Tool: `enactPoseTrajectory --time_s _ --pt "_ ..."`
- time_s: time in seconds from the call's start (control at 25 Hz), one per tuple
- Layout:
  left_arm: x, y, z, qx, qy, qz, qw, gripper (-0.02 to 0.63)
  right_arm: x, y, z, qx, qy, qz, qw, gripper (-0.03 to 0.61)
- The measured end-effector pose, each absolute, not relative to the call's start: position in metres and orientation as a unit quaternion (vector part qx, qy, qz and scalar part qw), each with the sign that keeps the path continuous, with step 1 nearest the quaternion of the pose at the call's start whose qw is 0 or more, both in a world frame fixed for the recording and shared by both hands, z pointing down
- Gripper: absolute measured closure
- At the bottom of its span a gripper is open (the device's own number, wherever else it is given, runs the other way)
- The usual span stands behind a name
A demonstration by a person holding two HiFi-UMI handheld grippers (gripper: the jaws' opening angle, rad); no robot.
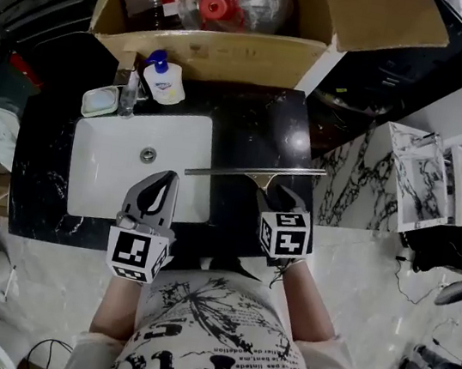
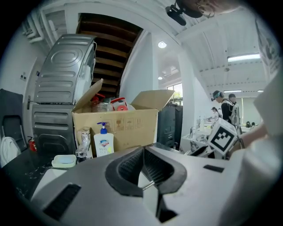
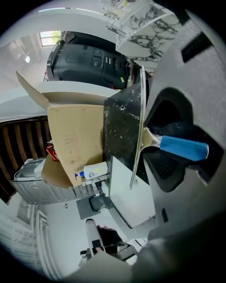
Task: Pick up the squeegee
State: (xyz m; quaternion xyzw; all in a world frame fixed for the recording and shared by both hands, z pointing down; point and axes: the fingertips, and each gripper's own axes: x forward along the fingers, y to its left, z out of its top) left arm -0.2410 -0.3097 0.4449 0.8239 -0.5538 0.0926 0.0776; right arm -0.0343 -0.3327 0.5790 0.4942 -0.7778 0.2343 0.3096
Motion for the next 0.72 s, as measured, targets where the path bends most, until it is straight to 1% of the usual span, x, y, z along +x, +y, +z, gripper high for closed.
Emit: enactPoseTrajectory --time_s 0.04,0.2,0.72 --pt "-0.243 -0.311 0.448 0.825 -0.551 0.096 0.08 0.601 -0.035 -0.333 0.585 0.495 -0.772 0.24 0.317 0.398" --pt "-0.249 -0.317 0.456 0.83 -0.541 0.103 0.085 0.601 -0.037 -0.332 0.605 0.498 -0.756 0.262 0.333 0.377" --pt "-0.258 -0.336 0.474 0.835 -0.528 0.116 0.101 0.601 -0.038 -0.348 0.633 0.517 -0.727 0.287 0.349 0.376"
